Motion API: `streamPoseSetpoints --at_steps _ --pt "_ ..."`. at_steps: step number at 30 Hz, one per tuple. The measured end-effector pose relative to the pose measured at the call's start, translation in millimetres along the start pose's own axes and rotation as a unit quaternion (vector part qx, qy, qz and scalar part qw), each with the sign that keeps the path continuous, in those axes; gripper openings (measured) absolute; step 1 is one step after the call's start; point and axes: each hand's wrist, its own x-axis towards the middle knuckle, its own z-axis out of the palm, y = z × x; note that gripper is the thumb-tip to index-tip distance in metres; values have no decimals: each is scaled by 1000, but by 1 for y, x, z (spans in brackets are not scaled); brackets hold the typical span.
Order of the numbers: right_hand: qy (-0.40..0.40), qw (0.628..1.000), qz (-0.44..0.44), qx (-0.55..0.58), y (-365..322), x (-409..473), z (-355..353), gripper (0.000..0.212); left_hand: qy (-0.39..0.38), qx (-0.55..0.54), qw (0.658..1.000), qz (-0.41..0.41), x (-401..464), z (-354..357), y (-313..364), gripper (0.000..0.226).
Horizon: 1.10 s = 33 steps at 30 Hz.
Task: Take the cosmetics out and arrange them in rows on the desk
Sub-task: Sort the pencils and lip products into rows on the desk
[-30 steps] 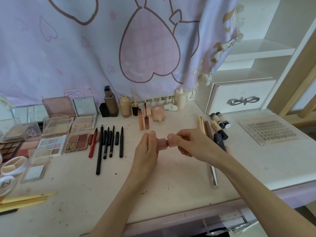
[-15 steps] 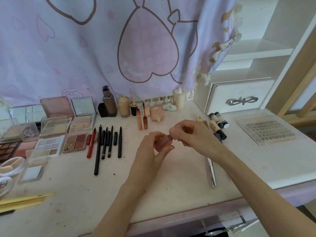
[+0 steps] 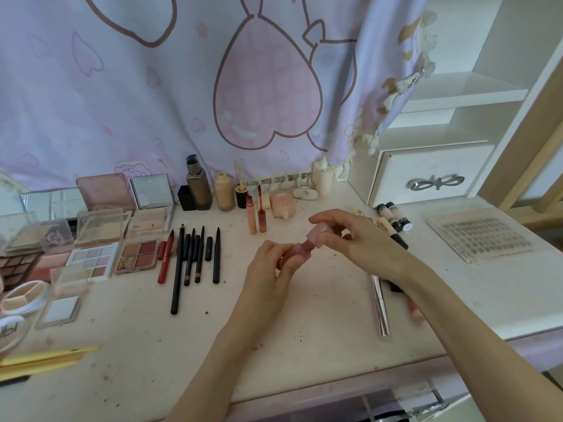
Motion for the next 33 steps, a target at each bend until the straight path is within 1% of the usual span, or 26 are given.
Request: streamPoseSetpoints --at_steps 6,8,10,13,18,20,22,24,26,28,31,33 --pt "58 998 -11 -25 3 4 9 18 -4 0 1000 7 0 0 1 11" --pt "94 996 -4 13 4 4 10 15 4 -7 1000 3 -1 0 1 11" --pt "130 991 9 39 4 6 5 17 18 -7 1000 -1 -1 -3 -1 13" --pt "146 987 17 64 3 6 -9 20 30 -16 999 -11 0 -5 -3 15" --pt "162 973 34 163 8 4 -9 16 38 -50 998 -25 0 -4 0 8" --pt "169 958 58 223 13 5 -4 15 46 -52 997 -28 0 -4 -1 8" --pt "158 931 93 316 17 6 -1 10 60 -47 997 -30 1 -3 -3 10" --pt "135 901 127 392 20 9 1 16 76 -23 996 -30 6 -1 -5 17" --pt "134 887 141 419 24 14 5 28 96 14 995 -21 12 1 -8 25" --pt "138 887 148 414 27 21 9 36 110 38 993 -10 19 2 -10 26" --pt "131 919 152 340 28 36 15 34 99 98 990 -6 28 5 -16 29" --pt "143 935 152 286 29 42 18 29 84 121 989 -17 34 9 -19 29"
